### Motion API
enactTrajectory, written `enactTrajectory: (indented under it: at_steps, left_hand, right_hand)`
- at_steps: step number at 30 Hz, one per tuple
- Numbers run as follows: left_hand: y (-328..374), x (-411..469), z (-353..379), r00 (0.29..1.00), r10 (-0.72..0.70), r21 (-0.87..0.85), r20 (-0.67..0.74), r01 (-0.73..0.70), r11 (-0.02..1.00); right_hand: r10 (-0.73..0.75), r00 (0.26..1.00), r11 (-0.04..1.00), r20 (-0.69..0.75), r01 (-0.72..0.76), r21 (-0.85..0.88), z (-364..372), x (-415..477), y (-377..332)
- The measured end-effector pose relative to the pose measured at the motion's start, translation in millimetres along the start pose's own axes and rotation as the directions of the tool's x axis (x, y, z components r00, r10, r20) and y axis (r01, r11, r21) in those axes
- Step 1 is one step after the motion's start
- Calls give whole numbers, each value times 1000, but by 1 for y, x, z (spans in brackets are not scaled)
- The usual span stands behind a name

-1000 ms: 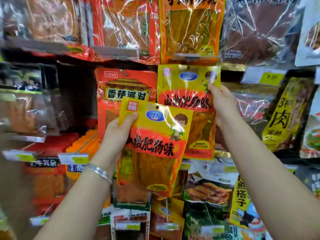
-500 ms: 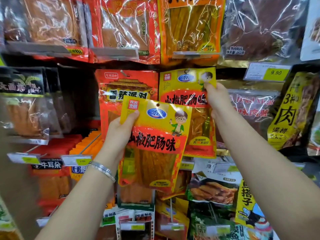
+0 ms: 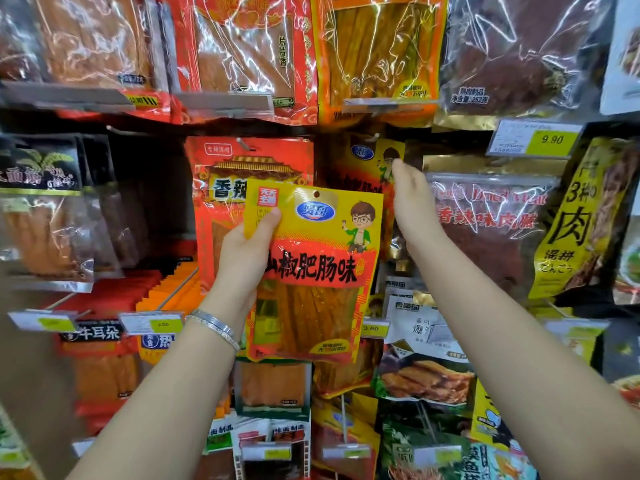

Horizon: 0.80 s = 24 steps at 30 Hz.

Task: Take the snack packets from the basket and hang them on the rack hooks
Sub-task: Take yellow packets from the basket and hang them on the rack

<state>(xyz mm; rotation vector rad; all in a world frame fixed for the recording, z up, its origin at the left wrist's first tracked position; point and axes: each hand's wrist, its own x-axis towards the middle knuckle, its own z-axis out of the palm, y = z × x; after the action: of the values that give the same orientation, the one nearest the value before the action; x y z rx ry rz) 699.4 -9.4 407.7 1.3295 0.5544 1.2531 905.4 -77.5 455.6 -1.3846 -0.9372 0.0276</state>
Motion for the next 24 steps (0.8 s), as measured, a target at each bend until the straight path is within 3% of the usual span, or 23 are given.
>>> enactTrajectory:
  at_steps: [3,6,9,12,14,16,18,24]
  left_hand:
    - [-1,1,12,1000,20,-12,14,-20,1000]
    - [1,1,24,997,42,-3,72,-42,999]
    - [4,6,36,991,81,18,106,-83,996]
    - [10,16,46,963,268,134,31,-269,954]
    - [19,20,51,890,457,327,15,-436,838]
    - [29,21,57,802,590,417,96,-570,708]
    - [36,21,67,774,603,411,194,-622,666]
    - [51,20,92,784,525,307,333,-616,725]
  right_hand:
    - [154,971,962,184,-190,198,-3,-19,-1]
    - [121,951,925,284,-212,315,-6,-31,1]
    - [50,984,916,173,-114,385,-10,-29,1]
    - [7,998,946,64,-27,324,-19,-20,-5]
    - [-25,1000,962,3,24,272,-24,-14,-8]
    - [-42,999,958,-35,50,281,-27,-7,-13]
    - [-58,997,957,-56,71,281,-28,2,-18]
    - [-58,994,961,-98,82,263,-25,22,-32]
